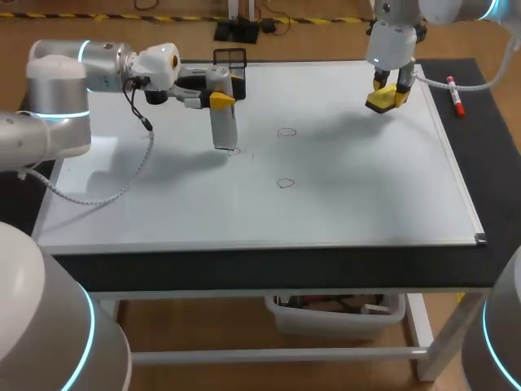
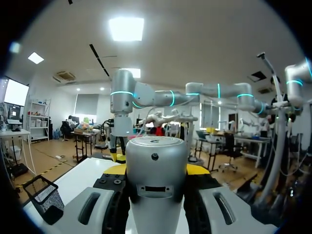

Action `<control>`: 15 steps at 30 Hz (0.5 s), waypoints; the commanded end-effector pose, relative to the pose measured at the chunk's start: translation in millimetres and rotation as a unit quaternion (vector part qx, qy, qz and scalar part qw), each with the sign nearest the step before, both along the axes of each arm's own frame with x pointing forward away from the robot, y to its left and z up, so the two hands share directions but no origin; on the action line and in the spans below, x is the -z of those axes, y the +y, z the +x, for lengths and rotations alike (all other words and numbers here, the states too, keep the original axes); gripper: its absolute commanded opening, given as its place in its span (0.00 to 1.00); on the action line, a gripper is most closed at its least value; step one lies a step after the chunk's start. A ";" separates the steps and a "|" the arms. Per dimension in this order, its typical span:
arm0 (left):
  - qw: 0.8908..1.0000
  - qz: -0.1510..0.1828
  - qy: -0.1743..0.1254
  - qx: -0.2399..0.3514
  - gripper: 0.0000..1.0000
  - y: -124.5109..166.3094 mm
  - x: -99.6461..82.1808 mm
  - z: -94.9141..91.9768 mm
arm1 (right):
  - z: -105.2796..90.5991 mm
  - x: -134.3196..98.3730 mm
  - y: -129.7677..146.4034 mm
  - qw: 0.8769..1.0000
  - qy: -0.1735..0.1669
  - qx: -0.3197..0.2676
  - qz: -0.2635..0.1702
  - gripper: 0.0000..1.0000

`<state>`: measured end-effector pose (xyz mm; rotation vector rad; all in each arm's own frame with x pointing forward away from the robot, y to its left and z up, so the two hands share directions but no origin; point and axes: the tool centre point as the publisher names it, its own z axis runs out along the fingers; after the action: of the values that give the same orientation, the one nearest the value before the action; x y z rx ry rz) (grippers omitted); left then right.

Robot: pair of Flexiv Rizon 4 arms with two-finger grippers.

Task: Pick up the inspection probe, press it on each red-marked spot on the whiteboard one by one, put down the probe, pick up the eraser, and wipe off all the red marks.

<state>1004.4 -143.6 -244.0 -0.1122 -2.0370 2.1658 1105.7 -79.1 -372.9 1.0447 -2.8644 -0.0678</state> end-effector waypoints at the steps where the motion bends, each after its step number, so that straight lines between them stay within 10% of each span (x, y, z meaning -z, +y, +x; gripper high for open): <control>1: 1.000 -0.002 0.002 0.009 0.00 -1.6 3.7 7.2 | 1.7 -1.2 -0.3 1.000 0.002 -0.001 -0.002 0.00; 15: 1.000 0.000 0.005 0.013 0.00 -5.3 15.7 9.4 | 1.7 -1.2 -0.3 1.000 0.002 -0.001 -0.002 0.00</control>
<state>1010.6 -148.3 -256.8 -0.1177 -2.0309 2.1468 1105.7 -79.1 -372.9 1.0447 -2.8644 -0.0678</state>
